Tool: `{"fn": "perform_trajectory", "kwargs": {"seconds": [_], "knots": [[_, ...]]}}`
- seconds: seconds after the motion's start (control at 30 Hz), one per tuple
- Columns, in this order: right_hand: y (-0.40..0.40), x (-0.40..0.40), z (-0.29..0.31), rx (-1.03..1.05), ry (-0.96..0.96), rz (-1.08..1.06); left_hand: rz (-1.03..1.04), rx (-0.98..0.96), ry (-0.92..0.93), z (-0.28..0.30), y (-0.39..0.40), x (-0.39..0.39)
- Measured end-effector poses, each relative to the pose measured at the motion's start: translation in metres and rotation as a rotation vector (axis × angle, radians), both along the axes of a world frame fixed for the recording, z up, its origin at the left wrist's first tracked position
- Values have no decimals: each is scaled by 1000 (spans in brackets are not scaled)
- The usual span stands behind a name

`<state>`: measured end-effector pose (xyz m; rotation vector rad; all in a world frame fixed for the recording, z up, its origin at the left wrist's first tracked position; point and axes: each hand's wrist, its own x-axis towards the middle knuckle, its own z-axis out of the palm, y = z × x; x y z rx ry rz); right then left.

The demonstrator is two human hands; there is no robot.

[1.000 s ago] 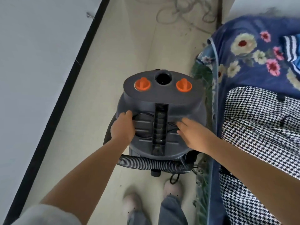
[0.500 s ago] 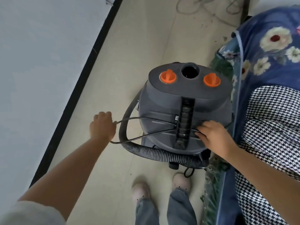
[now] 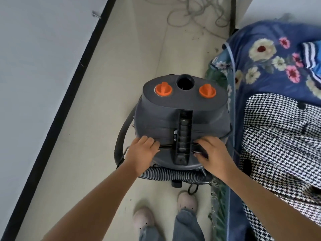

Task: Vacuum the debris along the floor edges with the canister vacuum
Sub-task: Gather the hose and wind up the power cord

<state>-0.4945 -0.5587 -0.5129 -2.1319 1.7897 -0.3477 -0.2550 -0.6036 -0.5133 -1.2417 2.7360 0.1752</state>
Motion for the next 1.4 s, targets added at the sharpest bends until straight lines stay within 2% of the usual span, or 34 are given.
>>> {"fn": "perform_trajectory", "kwargs": {"seconds": [0.1, 0.2, 0.4, 0.53, 0.7, 0.87, 1.07, 1.27, 1.4], "knots": [[8, 21, 12, 12, -116, -245, 30, -38, 20, 3, 1, 19], [-5, 56, 25, 119, -217, -441, 69, -16, -9, 13, 0, 32], [-57, 107, 30, 261, -22, -705, 260, -27, -27, 43, -38, 48], [-57, 104, 33, 282, 4, -638, 336, -4, 8, 55, -65, 48], [-65, 97, 36, 276, 15, -532, 307, -23, 118, 57, -94, 30], [-94, 93, 35, 290, 48, -332, 314, -28, 204, 50, -127, 10], [-143, 93, 37, 305, 79, -87, 340, 18, 128, 37, -168, 19], [-185, 88, 41, 328, 77, 26, 241, 67, 43, 28, -201, 20], [-215, 77, 38, 349, 88, 91, 174, 27, 27, 20, -230, 16]]}}
